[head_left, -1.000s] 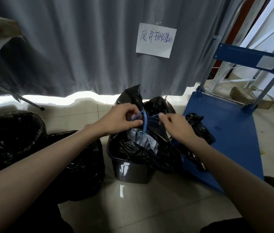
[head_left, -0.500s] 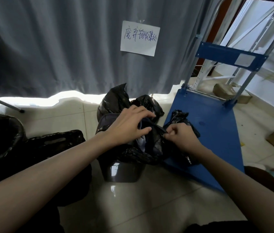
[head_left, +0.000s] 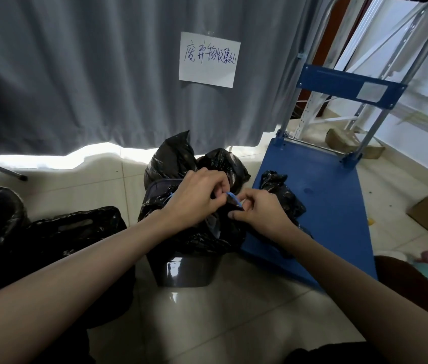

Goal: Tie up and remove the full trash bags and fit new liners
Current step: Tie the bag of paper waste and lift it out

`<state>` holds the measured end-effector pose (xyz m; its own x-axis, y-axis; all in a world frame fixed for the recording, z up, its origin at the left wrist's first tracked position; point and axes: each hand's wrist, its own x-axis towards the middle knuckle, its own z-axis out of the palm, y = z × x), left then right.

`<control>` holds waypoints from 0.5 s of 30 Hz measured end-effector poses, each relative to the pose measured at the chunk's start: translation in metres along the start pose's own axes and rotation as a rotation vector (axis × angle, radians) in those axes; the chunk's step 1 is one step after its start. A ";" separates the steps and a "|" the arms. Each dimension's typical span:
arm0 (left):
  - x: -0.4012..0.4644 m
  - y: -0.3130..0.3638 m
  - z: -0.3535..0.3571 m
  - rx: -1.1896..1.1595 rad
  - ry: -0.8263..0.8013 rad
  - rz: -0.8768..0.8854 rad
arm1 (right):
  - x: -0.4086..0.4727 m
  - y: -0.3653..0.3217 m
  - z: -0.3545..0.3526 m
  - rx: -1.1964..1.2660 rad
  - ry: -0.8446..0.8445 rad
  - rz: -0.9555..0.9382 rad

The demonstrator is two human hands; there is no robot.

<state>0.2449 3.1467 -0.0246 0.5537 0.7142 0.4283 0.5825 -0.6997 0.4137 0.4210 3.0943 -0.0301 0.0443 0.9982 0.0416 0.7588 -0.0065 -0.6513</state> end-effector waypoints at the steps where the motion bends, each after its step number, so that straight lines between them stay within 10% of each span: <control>1: 0.000 0.000 0.000 0.004 0.009 -0.002 | 0.000 0.001 0.002 -0.049 0.036 -0.004; 15: 0.006 0.003 -0.011 0.008 0.151 -0.005 | -0.002 0.006 0.004 -0.075 0.068 0.021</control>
<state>0.2435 3.1483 -0.0119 0.4556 0.7061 0.5421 0.5898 -0.6956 0.4102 0.4231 3.0923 -0.0370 0.1033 0.9913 0.0815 0.8033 -0.0348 -0.5945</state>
